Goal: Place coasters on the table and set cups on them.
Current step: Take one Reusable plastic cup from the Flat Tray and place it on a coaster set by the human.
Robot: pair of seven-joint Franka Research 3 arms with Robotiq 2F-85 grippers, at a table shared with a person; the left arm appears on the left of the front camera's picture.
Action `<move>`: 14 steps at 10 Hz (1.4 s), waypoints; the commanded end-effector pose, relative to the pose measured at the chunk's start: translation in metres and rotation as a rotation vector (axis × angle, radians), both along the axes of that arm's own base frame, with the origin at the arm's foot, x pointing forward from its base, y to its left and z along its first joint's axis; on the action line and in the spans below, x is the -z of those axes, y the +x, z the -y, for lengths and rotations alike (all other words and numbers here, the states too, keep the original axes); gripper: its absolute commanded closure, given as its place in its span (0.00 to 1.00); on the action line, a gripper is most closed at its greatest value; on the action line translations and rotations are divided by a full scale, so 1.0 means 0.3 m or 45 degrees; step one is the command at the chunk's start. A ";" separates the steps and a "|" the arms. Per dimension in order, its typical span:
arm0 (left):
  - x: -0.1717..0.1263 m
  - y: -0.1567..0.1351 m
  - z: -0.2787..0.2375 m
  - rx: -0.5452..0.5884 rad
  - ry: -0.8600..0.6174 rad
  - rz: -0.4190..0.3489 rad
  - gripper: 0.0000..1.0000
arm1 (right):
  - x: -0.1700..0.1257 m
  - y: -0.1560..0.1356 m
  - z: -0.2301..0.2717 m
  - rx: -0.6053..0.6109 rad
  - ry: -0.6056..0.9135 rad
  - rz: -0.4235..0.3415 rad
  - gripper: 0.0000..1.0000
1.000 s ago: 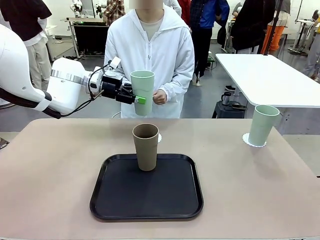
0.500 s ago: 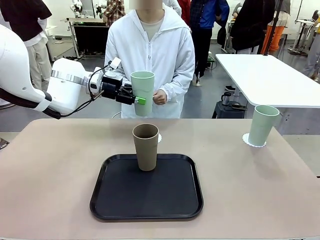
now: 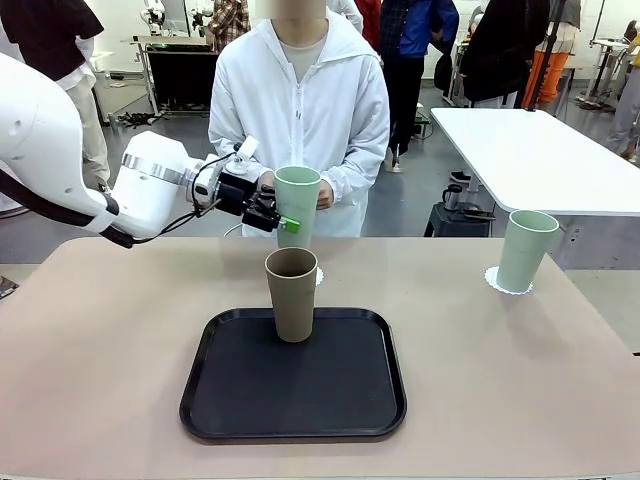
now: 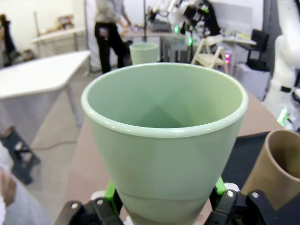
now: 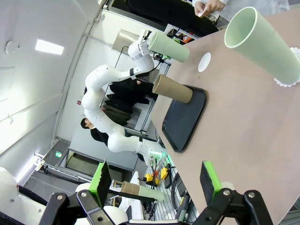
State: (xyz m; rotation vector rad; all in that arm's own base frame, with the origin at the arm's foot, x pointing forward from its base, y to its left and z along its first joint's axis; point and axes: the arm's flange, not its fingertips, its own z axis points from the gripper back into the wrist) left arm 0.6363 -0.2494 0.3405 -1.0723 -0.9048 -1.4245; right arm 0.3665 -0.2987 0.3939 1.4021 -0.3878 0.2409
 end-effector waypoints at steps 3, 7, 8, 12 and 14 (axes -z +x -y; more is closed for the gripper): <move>0.065 0.067 0.042 0.036 -0.067 0.054 0.15 | 0.002 -0.002 -0.003 0.001 -0.001 -0.005 0.00; 0.122 0.086 0.045 0.071 -0.065 0.024 0.15 | 0.002 -0.002 -0.003 0.001 -0.001 -0.005 0.00; 0.137 0.090 0.041 0.072 -0.063 0.022 0.15 | 0.002 -0.002 -0.003 0.001 -0.001 -0.005 0.00; 0.167 0.092 0.016 0.088 -0.055 0.014 0.15 | 0.002 -0.002 -0.003 0.001 -0.001 -0.005 0.00; 0.192 0.080 0.017 0.110 -0.040 -0.004 0.15 | 0.002 -0.002 -0.003 0.001 -0.001 -0.005 0.00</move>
